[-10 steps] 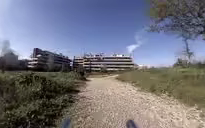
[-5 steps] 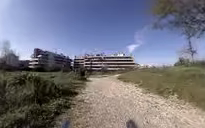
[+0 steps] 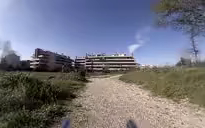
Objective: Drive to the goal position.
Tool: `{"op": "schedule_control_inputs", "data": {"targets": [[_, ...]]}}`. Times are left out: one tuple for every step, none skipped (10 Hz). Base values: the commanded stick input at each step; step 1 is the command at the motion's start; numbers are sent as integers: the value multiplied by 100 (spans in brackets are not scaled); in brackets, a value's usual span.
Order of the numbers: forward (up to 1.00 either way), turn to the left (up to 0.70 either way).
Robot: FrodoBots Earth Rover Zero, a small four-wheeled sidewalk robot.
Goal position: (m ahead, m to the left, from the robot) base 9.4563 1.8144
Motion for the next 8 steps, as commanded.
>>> {"op": "schedule_control_inputs", "data": {"targets": [[50, 0], [50, 0], [50, 0], [50, 0], [50, 0], [50, 0], [50, 0], [50, 0]]}}
